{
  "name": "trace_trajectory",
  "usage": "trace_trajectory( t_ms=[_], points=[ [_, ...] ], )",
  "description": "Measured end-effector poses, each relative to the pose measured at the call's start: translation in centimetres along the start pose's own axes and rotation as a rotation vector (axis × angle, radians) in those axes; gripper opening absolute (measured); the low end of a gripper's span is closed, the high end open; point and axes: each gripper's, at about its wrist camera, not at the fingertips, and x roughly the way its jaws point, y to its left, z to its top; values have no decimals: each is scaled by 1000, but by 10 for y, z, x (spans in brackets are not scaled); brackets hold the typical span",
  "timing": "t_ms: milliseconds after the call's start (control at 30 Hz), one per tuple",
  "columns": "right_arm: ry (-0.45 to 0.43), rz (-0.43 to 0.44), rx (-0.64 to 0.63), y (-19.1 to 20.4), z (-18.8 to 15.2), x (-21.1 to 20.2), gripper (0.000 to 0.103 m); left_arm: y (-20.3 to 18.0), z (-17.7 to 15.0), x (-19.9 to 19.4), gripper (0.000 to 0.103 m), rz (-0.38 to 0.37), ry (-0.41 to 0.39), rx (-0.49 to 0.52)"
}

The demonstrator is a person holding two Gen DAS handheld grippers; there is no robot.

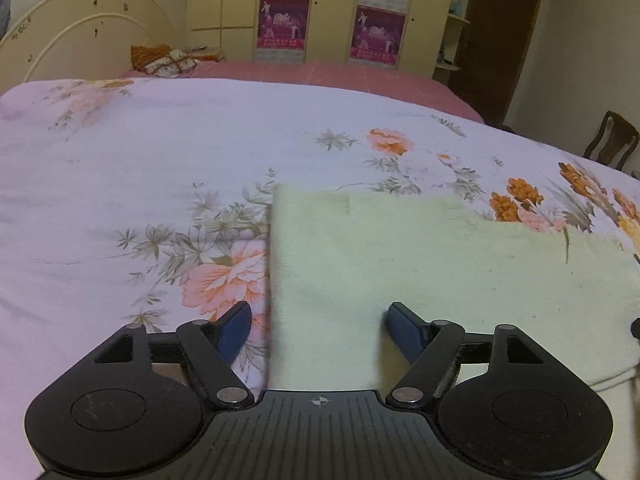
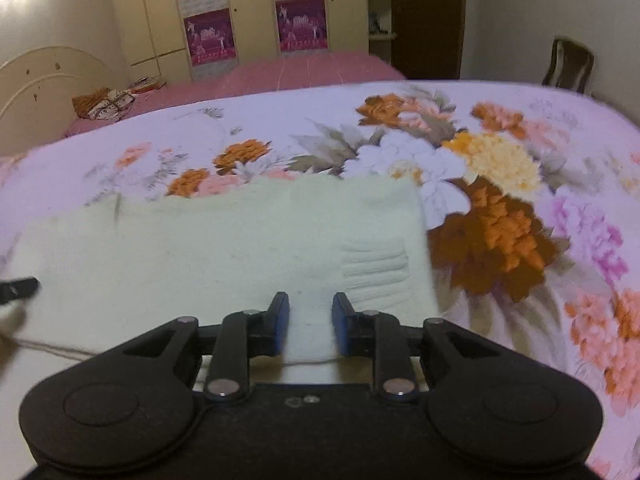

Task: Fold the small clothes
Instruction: 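Release the right gripper and withdraw both tools from the folded sweater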

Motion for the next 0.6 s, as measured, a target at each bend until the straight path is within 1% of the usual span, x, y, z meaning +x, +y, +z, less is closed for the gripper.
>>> trace_trajectory(
  t_ms=[67,200,267,367,500,600],
  points=[
    [1,-23,8,-5,2,0,22,-3,0,-2,75,10,5,9],
    [10,-16,27,-6,2,-8,25,-2,0,-11,75,20,10,-7],
    [-8,24,32,-1,3,-19,27,-4,-2,-20,75,9,-1,-11],
    [-18,85,23,12,2,-31,27,-13,-7,-37,75,-12,-17,25],
    [-5,159,-10,34,-6,-42,27,-31,-15,-55,75,-57,-23,62],
    [17,199,-47,52,-18,-46,26,-43,-27,-58,75,-74,-3,90]
  ],
)
